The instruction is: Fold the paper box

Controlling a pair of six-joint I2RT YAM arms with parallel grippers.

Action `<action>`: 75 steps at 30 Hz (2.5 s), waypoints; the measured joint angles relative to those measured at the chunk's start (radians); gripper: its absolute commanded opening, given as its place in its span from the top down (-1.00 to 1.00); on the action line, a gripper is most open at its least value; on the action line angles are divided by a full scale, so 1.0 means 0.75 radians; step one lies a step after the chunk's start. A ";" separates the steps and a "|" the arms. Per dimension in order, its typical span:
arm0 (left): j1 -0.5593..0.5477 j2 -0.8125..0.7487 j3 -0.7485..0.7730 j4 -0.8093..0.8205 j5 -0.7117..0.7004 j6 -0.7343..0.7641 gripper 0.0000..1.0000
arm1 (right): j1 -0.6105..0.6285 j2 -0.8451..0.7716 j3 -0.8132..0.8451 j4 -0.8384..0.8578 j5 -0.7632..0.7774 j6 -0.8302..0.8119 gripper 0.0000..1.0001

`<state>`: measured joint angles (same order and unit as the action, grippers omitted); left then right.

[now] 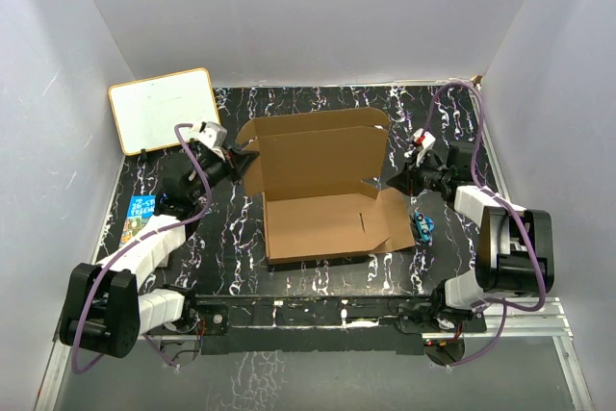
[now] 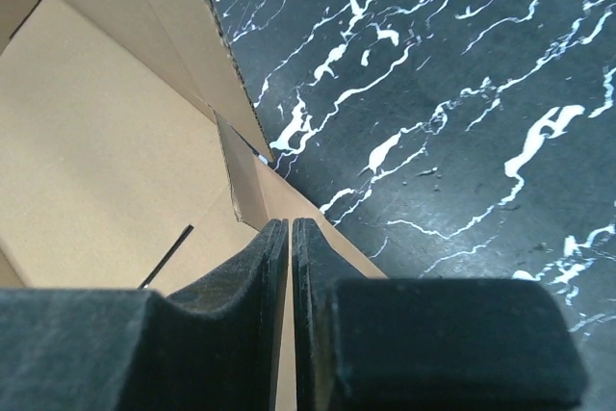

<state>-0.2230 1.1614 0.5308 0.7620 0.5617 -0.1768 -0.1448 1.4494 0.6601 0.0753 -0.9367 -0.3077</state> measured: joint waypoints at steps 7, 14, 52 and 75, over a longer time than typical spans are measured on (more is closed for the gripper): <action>0.028 0.031 -0.001 0.110 0.077 -0.135 1.00 | 0.006 0.078 0.091 -0.102 0.002 -0.027 0.59; 0.201 0.145 0.000 0.507 0.342 -0.484 1.00 | -0.184 -0.035 0.280 -0.333 -0.131 -0.178 0.09; 0.243 0.288 -0.001 1.109 0.749 -0.810 1.00 | -0.085 0.331 0.512 -0.867 -0.503 -1.249 -0.16; 0.243 0.282 -0.004 1.109 0.695 -0.804 1.00 | 0.052 0.337 0.541 -1.356 -0.476 -1.914 0.01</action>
<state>-0.0410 1.3727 0.5278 1.5940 1.0828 -0.7799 -0.1059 1.7023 1.0657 -0.9417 -1.2934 -1.7432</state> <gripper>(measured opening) 0.013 0.501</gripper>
